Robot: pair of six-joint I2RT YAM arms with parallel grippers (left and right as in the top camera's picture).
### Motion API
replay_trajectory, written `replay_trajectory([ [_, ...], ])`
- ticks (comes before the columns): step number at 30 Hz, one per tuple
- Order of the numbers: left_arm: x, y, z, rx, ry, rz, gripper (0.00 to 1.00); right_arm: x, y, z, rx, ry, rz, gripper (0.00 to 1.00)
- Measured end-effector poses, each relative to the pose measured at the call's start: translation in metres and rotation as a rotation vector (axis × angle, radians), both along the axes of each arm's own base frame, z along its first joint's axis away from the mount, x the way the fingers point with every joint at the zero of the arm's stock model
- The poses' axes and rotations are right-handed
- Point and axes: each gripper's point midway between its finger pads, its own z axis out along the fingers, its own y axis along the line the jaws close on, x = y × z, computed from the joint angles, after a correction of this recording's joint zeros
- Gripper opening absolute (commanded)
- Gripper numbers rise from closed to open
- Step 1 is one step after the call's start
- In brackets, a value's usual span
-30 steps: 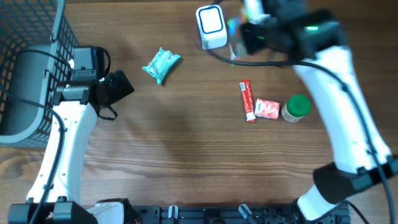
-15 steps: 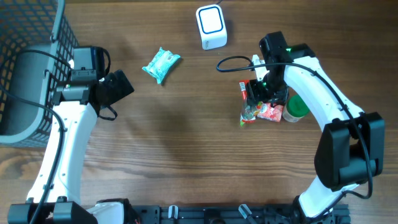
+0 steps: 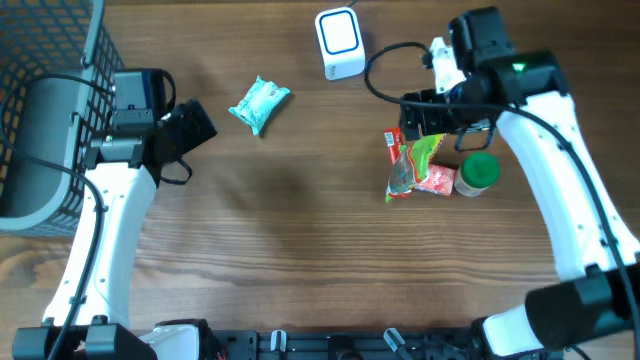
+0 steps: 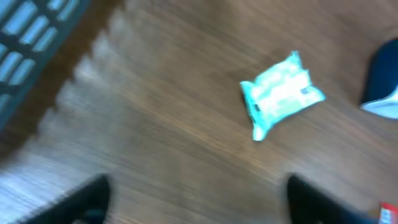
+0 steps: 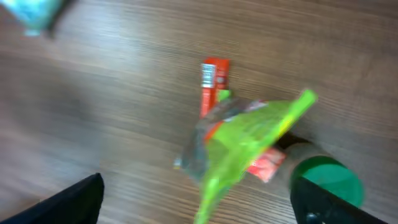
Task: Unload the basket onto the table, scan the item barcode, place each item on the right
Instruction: 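Drop the snack bag onto the scanned items at right, then grasp the teal wipes pack with the left gripper and move it right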
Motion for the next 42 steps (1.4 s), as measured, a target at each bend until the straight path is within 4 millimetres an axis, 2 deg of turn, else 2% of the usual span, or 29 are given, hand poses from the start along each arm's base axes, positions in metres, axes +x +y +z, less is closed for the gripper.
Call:
replay_trajectory([
  [2,0.007,-0.008,0.004,-0.037,-0.030,-0.023,0.04,-0.004,0.012,0.005,0.072,0.009,0.026,0.95],
  [4,0.023,-0.019,0.005,-0.062,-0.077,-0.060,0.04,-0.009,0.028,0.009,0.161,0.027,0.062,0.94],
  [7,0.045,-0.037,-0.007,-0.072,-0.106,-0.118,0.04,-0.007,0.040,0.015,0.231,0.015,0.089,0.95],
  [10,0.071,-0.053,-0.032,-0.052,-0.121,-0.181,0.04,-0.006,0.046,0.019,0.266,0.010,0.102,0.95],
  [14,0.103,-0.052,-0.040,-0.021,-0.209,-0.188,0.04,-0.007,0.048,0.020,0.281,0.011,0.108,0.95],
  [16,0.112,-0.051,-0.048,-0.013,-0.223,-0.188,0.04,-0.006,0.049,0.020,0.285,0.008,0.110,0.95],
  [18,0.121,-0.052,-0.074,-0.010,-0.204,-0.191,0.04,-0.005,0.049,0.017,0.285,0.009,0.110,0.95],
  [21,0.120,-0.052,-0.104,-0.011,-0.144,-0.193,0.04,-0.007,0.049,0.012,0.283,0.019,0.109,0.94],
  [23,0.113,-0.051,-0.129,-0.012,-0.078,-0.195,0.04,-0.007,0.049,0.010,0.283,0.022,0.108,0.94],
  [24,0.103,-0.051,-0.144,-0.014,-0.015,-0.195,0.04,-0.007,0.049,0.010,0.283,0.022,0.108,0.94],
  [26,0.093,-0.050,-0.151,-0.016,0.034,-0.194,0.04,-0.007,0.049,0.011,0.283,0.022,0.108,0.94],
  [28,0.074,-0.049,-0.161,-0.021,0.123,-0.195,0.04,-0.007,0.049,0.010,0.283,0.021,0.108,0.94],
  [34,0.046,-0.051,-0.162,-0.033,0.249,-0.201,0.04,-0.006,0.049,0.010,0.283,0.020,0.108,0.94],
  [36,0.040,-0.047,-0.157,-0.016,0.288,-0.192,0.11,-0.006,0.049,0.011,0.283,0.019,0.109,0.94],
  [38,0.052,-0.045,-0.140,-0.002,0.272,-0.190,0.32,-0.005,0.049,0.011,0.284,0.013,0.110,0.94],
  [39,0.067,-0.046,-0.124,0.001,0.228,-0.193,0.58,-0.003,0.050,0.012,0.285,0.005,0.111,0.94],
  [41,0.104,-0.052,-0.082,-0.013,0.079,-0.199,0.61,-0.002,0.050,0.012,0.287,-0.001,0.112,0.94],
  [42,0.113,-0.054,-0.071,-0.021,0.034,-0.200,0.61,-0.001,0.050,0.012,0.287,-0.003,0.112,0.94],
])
